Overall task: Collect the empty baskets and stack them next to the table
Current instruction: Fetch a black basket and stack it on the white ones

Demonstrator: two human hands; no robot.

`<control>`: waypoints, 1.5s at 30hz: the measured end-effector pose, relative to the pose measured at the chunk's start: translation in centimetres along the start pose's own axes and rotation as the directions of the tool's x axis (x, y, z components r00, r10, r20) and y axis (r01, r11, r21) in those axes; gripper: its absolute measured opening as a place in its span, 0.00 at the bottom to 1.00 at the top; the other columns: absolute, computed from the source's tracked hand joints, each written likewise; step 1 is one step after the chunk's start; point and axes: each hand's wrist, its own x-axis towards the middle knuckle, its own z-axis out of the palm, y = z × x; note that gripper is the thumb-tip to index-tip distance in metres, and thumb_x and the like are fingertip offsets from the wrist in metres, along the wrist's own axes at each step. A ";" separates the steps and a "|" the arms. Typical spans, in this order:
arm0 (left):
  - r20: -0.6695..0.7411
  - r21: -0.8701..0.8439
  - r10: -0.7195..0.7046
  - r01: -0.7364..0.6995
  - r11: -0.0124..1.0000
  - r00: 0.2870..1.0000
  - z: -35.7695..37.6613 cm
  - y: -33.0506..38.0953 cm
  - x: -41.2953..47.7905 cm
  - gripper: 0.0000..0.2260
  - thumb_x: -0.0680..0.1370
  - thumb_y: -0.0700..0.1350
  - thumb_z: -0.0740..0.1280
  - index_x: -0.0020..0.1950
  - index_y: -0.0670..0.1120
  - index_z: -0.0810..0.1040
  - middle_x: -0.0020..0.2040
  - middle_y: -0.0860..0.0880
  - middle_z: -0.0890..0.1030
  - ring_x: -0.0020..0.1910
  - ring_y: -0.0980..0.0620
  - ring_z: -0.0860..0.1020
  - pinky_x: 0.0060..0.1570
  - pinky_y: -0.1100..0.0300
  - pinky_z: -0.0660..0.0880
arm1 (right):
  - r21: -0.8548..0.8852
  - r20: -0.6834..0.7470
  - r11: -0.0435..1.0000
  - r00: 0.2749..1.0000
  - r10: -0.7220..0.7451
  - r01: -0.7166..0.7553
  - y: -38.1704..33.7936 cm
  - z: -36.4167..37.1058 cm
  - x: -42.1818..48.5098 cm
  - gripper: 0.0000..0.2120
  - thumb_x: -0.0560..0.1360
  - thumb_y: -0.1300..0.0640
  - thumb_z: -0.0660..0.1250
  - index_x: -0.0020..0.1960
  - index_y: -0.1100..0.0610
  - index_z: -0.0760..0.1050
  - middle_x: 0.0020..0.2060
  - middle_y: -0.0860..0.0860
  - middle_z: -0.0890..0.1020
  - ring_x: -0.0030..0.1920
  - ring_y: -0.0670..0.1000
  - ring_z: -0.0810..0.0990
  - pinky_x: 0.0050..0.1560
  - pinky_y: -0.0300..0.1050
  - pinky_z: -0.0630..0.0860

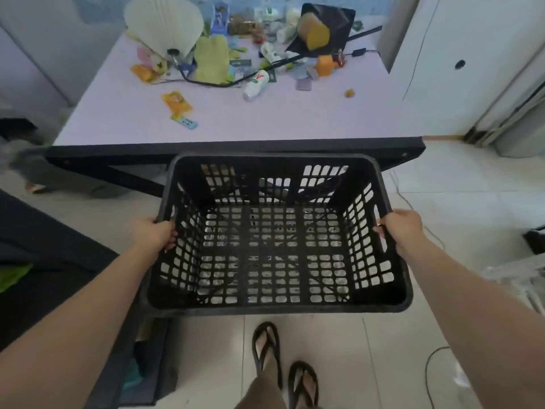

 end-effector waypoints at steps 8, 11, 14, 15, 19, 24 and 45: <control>0.116 0.114 -0.014 0.001 0.993 0.993 1.5 -0.1 6.6 0.11 0.71 0.36 0.68 0.42 0.53 0.79 0.37 0.49 0.82 0.38 0.50 0.81 0.35 0.57 0.76 | -0.055 -0.015 0.998 0.999 0.029 -0.029 1.5 4.4 3.6 0.10 0.74 0.68 0.62 0.44 0.56 0.78 0.38 0.55 0.82 0.36 0.51 0.80 0.36 0.44 0.78; 0.134 0.151 -0.009 -0.011 0.988 0.991 1.6 0.1 6.9 0.11 0.71 0.37 0.69 0.41 0.54 0.78 0.39 0.49 0.83 0.39 0.52 0.82 0.33 0.58 0.76 | -0.058 -0.012 0.998 1.000 0.019 -0.020 1.0 4.5 4.1 0.09 0.72 0.67 0.65 0.42 0.54 0.79 0.36 0.53 0.82 0.35 0.50 0.80 0.34 0.43 0.76; 0.125 0.147 0.028 -0.046 0.988 0.992 1.8 0.3 6.9 0.08 0.70 0.37 0.68 0.40 0.51 0.79 0.37 0.47 0.82 0.37 0.50 0.81 0.31 0.59 0.74 | -0.064 -0.035 0.998 0.999 0.011 -0.014 0.9 4.4 4.2 0.11 0.70 0.66 0.66 0.37 0.52 0.79 0.33 0.53 0.82 0.32 0.52 0.81 0.33 0.44 0.77; 0.119 0.135 0.042 -0.058 0.989 0.992 1.9 0.4 6.8 0.07 0.71 0.37 0.67 0.40 0.50 0.79 0.36 0.47 0.82 0.36 0.50 0.81 0.31 0.59 0.73 | -0.066 -0.046 0.998 0.999 0.010 -0.013 0.8 4.4 4.2 0.11 0.69 0.66 0.65 0.37 0.51 0.79 0.32 0.53 0.82 0.32 0.52 0.81 0.32 0.44 0.77; 0.059 0.098 0.070 -0.075 0.992 0.996 1.7 0.4 6.0 0.02 0.72 0.41 0.67 0.42 0.46 0.79 0.35 0.45 0.82 0.34 0.49 0.82 0.32 0.56 0.76 | -0.044 -0.078 0.999 0.997 0.016 -0.019 0.6 4.3 4.1 0.11 0.68 0.66 0.64 0.37 0.51 0.80 0.31 0.52 0.82 0.30 0.50 0.81 0.29 0.42 0.75; 0.071 0.080 0.091 -0.097 0.992 0.993 1.9 0.7 5.9 0.03 0.73 0.42 0.67 0.40 0.47 0.78 0.36 0.44 0.82 0.35 0.49 0.81 0.37 0.54 0.77 | -0.037 -0.048 0.999 0.999 0.003 -0.005 -0.8 4.6 5.0 0.10 0.68 0.66 0.64 0.38 0.53 0.80 0.29 0.53 0.81 0.27 0.50 0.79 0.27 0.41 0.74; 0.007 0.168 -0.010 0.008 0.986 1.000 2.3 -0.5 2.7 0.19 0.75 0.47 0.67 0.63 0.41 0.70 0.41 0.49 0.77 0.35 0.54 0.75 0.29 0.61 0.68 | -0.253 0.055 0.961 0.990 0.131 -0.114 2.4 1.4 3.9 0.25 0.70 0.51 0.69 0.64 0.61 0.70 0.56 0.59 0.80 0.47 0.56 0.80 0.44 0.49 0.77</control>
